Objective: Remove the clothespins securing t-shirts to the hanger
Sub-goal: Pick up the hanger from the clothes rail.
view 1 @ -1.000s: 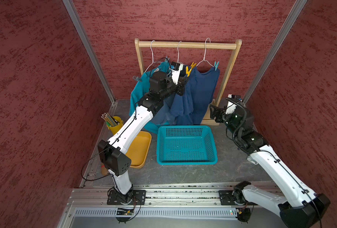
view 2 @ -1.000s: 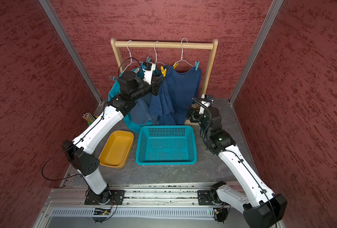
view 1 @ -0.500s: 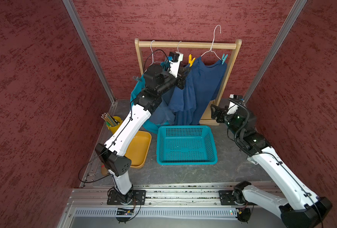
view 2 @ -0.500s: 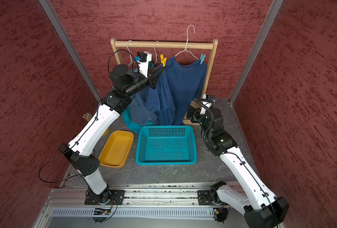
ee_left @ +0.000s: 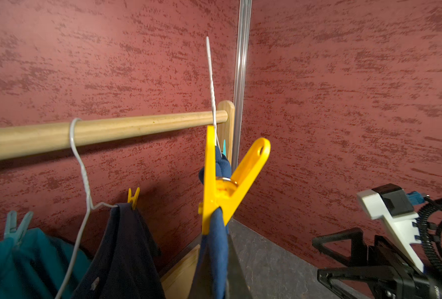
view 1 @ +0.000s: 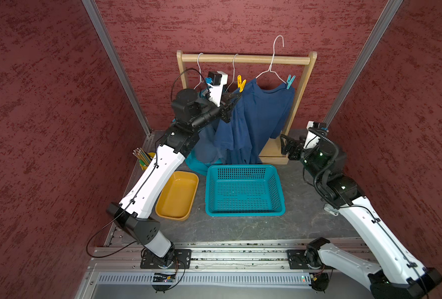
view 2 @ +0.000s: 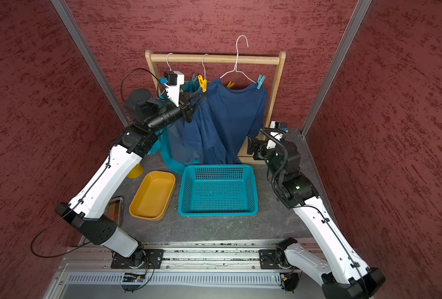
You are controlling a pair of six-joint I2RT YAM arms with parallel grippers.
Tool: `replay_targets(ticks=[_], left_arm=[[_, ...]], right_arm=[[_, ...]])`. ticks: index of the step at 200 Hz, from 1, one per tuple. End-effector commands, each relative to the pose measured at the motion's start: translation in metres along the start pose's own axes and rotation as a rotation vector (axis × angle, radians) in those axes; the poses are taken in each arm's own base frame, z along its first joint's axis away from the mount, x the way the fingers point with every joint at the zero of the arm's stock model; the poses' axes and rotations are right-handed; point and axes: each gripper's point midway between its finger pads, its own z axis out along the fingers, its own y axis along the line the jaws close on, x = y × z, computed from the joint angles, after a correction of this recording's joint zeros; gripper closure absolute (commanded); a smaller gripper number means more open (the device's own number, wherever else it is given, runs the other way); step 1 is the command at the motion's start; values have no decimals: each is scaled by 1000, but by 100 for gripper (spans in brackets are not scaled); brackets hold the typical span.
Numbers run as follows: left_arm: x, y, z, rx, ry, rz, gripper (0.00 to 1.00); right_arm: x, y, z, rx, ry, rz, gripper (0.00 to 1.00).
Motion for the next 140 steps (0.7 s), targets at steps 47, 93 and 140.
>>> replay_targets(ticks=[47, 93, 140], left_arm=[[-92, -45, -72, 120, -189, 26, 100], [-130, -57, -108, 140, -260, 32, 100], [-162, -72, -121, 208, -333, 15, 100]], right_arm=[[-58, 18, -38, -56, -95, -47, 11], [-49, 8, -53, -27, -81, -31, 11], [-35, 11, -61, -67, -45, 9, 11]])
